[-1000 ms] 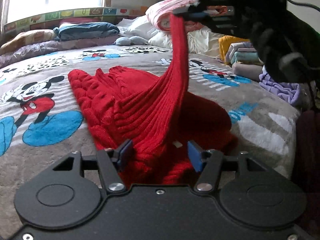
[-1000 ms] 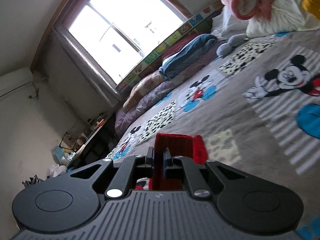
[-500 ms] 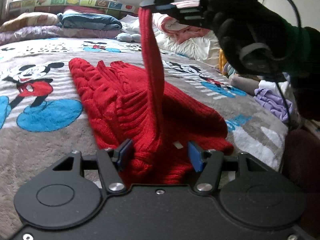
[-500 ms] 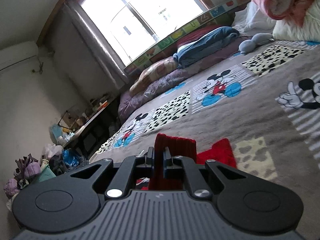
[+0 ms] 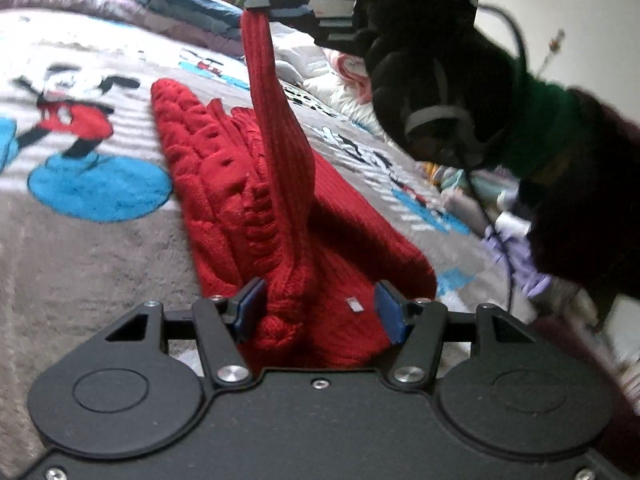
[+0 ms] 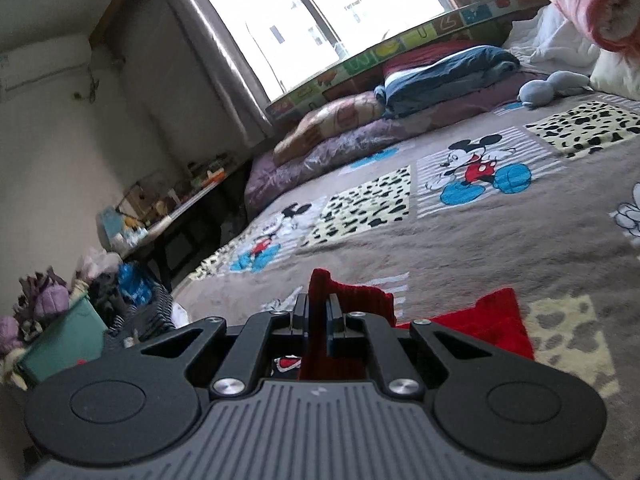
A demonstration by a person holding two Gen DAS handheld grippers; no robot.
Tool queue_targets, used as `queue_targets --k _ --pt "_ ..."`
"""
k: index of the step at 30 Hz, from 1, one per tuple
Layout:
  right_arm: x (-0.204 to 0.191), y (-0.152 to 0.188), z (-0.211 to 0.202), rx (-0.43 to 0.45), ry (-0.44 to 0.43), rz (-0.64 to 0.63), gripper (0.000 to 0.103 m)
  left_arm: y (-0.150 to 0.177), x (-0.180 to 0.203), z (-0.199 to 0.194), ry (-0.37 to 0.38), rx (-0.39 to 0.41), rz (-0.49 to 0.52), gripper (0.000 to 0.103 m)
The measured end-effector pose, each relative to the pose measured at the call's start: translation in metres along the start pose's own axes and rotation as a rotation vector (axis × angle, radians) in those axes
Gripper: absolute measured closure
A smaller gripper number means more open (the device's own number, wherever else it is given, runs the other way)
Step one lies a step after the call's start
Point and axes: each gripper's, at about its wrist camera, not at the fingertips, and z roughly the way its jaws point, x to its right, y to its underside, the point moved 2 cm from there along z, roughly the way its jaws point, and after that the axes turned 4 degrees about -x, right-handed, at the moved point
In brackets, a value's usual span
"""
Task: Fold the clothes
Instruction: 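Fold the hem over toward the collar with the right tool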
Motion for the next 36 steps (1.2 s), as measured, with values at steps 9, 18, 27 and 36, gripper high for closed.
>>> queue_targets --k 9,18,27,36 --pt "0.006 0.011 0.056 -0.107 0.119 -0.029 0.093 -0.003 -0.016 -0.006 0.081 0.008 -0.137 0.046" --pt "0.017 0.024 0.094 -0.174 0.204 -0.062 0.093 -0.003 -0.023 -0.011 0.108 0.01 -0.188 0.046" --pt "0.031 0.017 0.067 -0.088 0.12 -0.027 0.083 -0.005 -0.027 -0.009 0.116 0.011 -0.203 0.046" --pt "0.013 0.057 0.094 -0.297 0.167 -0.355 0.083 -0.007 -0.031 -0.008 0.118 0.008 -0.223 0.046"
